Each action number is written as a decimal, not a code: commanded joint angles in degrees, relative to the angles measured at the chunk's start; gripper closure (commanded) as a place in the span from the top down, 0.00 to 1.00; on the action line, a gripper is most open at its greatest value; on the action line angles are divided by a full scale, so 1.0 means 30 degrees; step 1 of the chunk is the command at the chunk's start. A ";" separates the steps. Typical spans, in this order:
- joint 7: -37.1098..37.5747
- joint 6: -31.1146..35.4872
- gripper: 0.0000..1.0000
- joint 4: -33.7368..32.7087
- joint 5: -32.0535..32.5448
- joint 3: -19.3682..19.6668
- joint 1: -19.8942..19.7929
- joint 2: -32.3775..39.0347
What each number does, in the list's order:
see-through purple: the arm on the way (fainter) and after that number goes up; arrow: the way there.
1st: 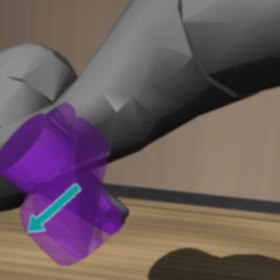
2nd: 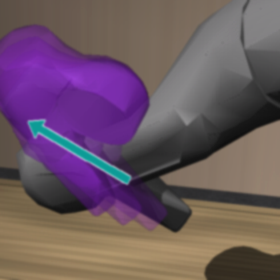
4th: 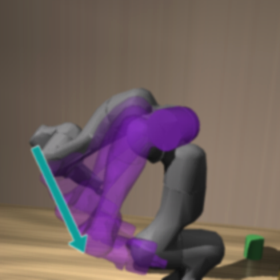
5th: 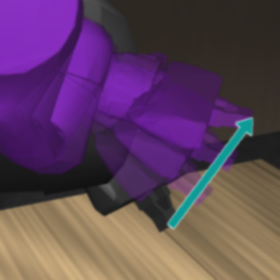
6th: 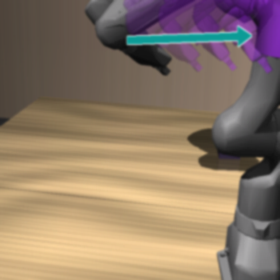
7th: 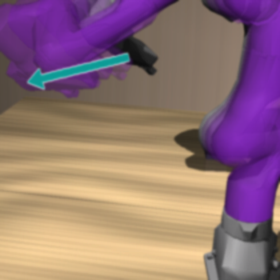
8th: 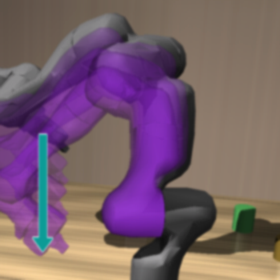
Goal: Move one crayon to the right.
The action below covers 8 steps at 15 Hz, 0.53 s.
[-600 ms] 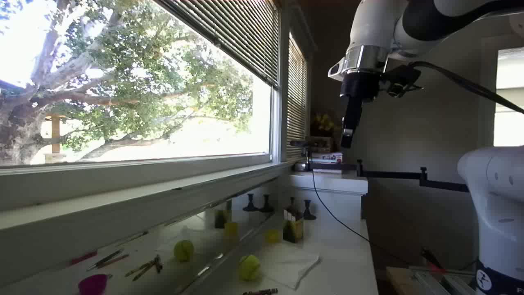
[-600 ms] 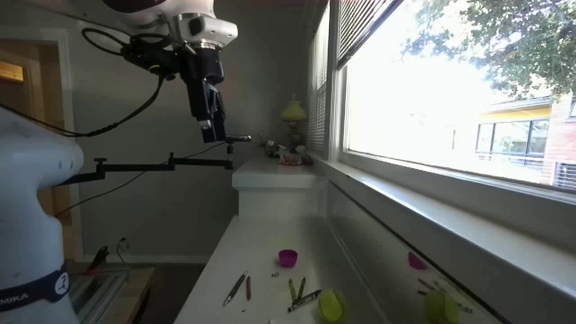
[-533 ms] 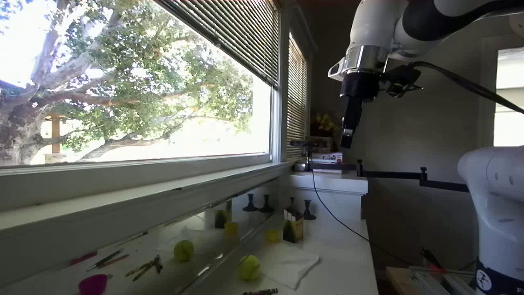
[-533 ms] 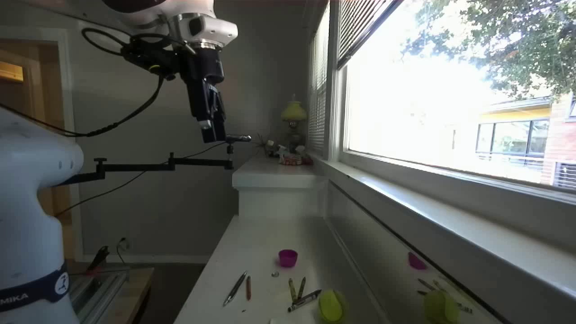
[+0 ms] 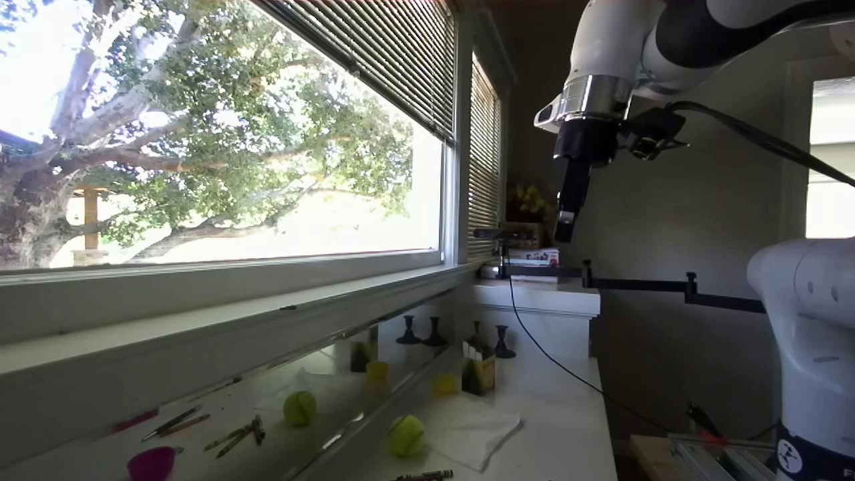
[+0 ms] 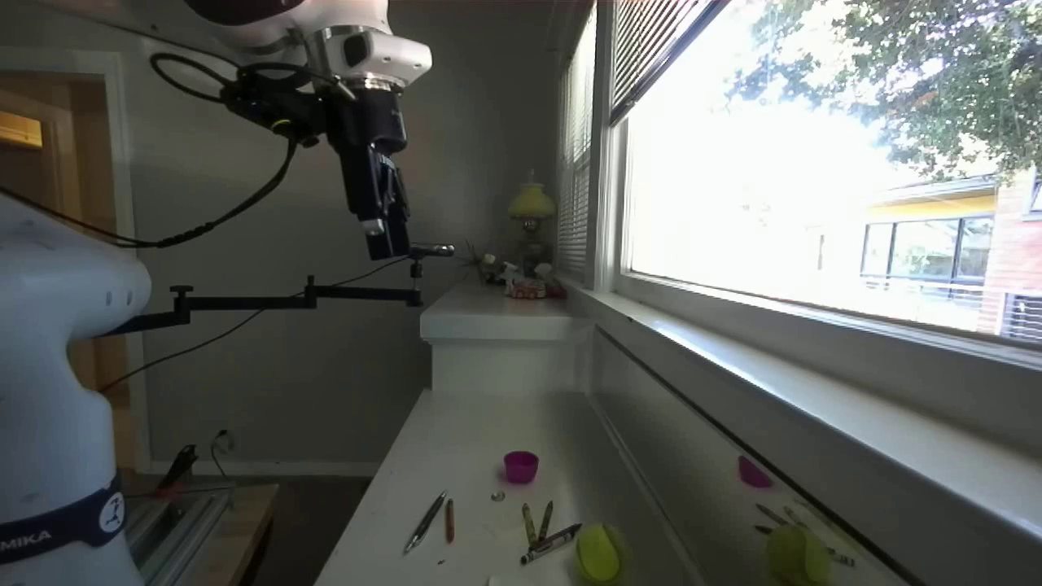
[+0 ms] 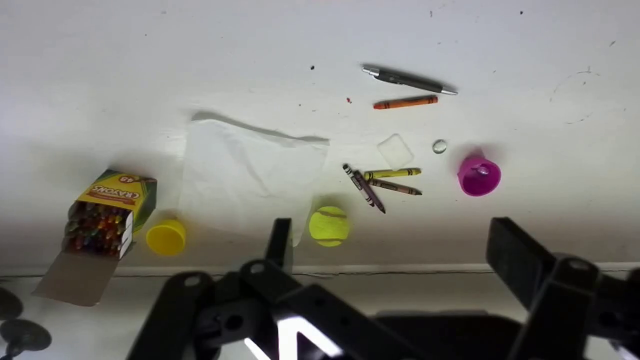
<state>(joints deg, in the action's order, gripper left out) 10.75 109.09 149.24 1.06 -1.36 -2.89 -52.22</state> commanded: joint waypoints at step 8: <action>-0.5937 0.4965 1.00 -0.1039 -0.1889 0.2275 0.1981 0.8326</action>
<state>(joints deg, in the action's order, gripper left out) 0.93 121.17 149.48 0.01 1.98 -0.20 -35.45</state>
